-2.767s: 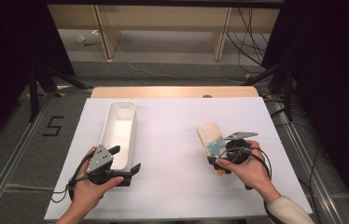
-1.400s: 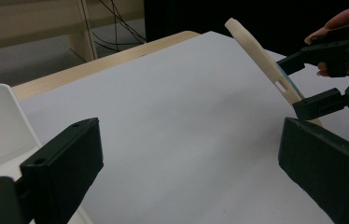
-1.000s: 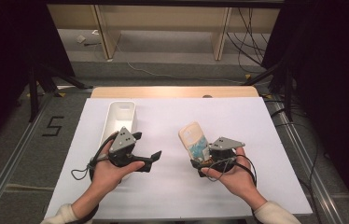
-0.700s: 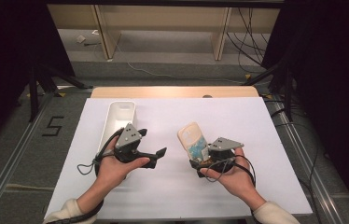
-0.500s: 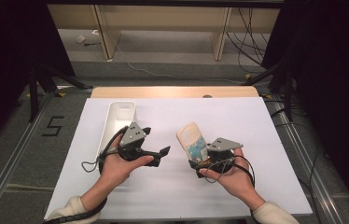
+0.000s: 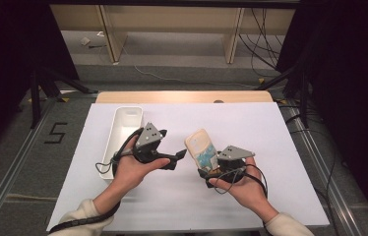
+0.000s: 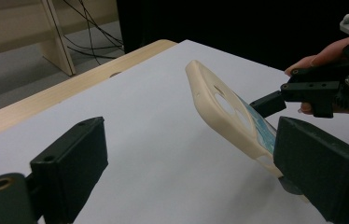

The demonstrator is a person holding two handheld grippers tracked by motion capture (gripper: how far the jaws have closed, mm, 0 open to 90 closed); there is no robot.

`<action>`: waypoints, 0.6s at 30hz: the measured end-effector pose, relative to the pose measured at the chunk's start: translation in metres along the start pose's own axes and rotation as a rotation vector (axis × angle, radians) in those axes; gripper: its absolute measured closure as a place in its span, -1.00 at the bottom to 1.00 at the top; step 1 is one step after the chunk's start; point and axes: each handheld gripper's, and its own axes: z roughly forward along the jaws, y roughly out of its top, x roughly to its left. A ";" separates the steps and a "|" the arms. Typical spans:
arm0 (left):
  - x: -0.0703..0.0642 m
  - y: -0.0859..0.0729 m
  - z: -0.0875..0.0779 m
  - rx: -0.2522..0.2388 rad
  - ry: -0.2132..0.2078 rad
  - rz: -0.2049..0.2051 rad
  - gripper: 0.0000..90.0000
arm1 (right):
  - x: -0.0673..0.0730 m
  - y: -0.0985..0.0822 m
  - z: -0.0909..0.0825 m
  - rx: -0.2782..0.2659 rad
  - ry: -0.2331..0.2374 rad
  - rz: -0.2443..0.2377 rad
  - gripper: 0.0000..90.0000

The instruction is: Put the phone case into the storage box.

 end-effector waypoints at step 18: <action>-0.001 0.012 0.017 0.027 -0.017 -0.001 -0.80 | 0.003 0.001 0.001 -0.010 -0.005 -0.004 -0.74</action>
